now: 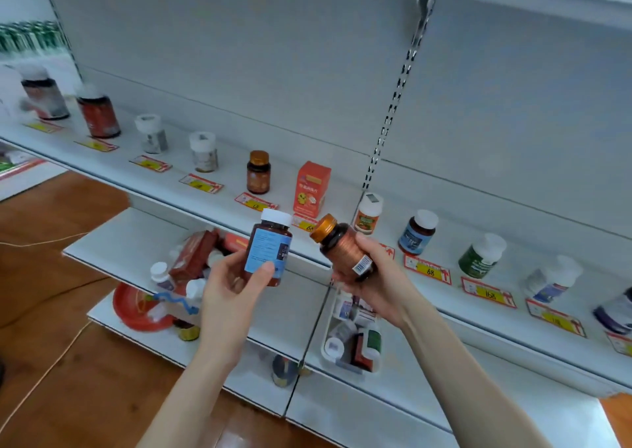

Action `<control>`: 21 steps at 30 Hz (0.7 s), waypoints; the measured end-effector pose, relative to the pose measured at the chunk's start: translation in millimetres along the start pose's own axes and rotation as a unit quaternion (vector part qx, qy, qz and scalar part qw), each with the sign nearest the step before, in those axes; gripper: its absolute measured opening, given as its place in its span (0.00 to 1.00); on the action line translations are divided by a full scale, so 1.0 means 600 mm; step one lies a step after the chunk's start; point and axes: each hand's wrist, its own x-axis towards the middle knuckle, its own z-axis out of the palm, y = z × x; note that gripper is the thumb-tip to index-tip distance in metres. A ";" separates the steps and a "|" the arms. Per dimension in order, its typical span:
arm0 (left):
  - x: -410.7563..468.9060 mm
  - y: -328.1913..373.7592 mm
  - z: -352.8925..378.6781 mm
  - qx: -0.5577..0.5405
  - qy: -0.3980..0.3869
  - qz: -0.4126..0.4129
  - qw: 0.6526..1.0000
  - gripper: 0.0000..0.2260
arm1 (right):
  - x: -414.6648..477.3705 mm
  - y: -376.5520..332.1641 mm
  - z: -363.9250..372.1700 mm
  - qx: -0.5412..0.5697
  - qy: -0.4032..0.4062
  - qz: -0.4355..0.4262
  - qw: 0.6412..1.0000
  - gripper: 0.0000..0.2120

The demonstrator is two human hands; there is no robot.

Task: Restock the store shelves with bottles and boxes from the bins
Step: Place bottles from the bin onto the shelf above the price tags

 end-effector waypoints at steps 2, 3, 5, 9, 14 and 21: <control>0.017 0.005 -0.014 0.007 0.003 0.006 1.000 0.10 | 0.018 -0.009 0.022 0.013 0.015 0.002 1.000 0.09; 0.028 0.007 -0.022 0.012 0.003 0.007 1.000 0.10 | 0.028 -0.012 0.035 0.022 0.020 0.004 1.000 0.10; 0.053 0.018 -0.039 0.020 0.000 0.011 1.000 0.13 | 0.050 -0.017 0.062 0.026 0.021 0.011 0.999 0.13; 0.115 0.038 -0.089 0.027 -0.014 0.015 0.999 0.14 | 0.101 -0.016 0.123 0.068 0.015 0.044 0.997 0.19; 0.193 0.062 -0.155 0.019 -0.037 0.004 0.999 0.13 | 0.155 -0.005 0.199 0.098 0.008 0.005 0.995 0.31; 0.279 0.073 -0.223 0.038 -0.070 0.002 0.997 0.12 | 0.210 -0.008 0.258 0.064 0.089 -0.038 0.993 0.06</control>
